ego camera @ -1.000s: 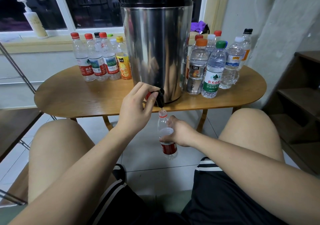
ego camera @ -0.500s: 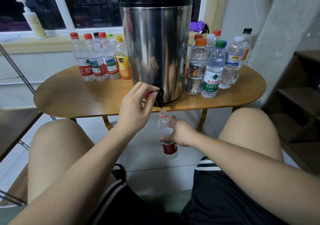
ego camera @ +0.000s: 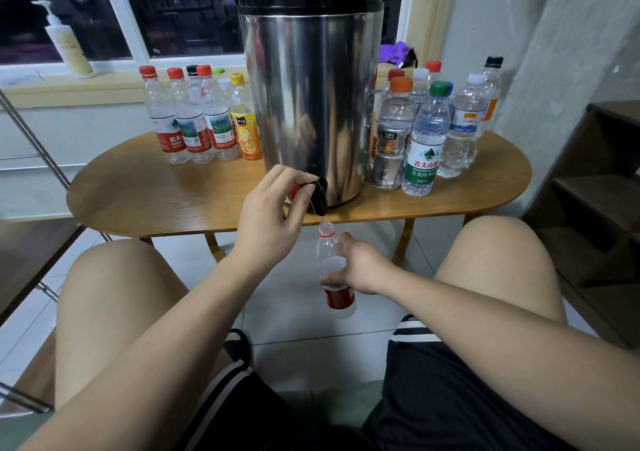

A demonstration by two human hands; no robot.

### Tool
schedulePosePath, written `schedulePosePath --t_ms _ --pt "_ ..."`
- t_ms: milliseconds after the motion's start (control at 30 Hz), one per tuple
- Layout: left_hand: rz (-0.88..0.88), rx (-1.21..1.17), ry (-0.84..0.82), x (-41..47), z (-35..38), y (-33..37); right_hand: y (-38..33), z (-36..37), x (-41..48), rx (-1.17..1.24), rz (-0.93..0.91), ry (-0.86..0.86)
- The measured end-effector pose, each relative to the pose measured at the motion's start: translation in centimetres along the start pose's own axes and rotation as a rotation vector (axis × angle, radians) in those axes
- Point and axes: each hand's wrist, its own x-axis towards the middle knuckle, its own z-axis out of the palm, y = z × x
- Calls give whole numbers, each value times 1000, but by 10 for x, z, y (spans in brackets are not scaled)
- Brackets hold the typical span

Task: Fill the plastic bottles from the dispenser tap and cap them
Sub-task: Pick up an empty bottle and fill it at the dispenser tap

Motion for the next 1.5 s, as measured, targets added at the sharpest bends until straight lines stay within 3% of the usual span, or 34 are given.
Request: schedulePosePath --t_ms 1500 --pt "-8 -6 -8 0 -1 -1 0 8 10 27 -2 16"
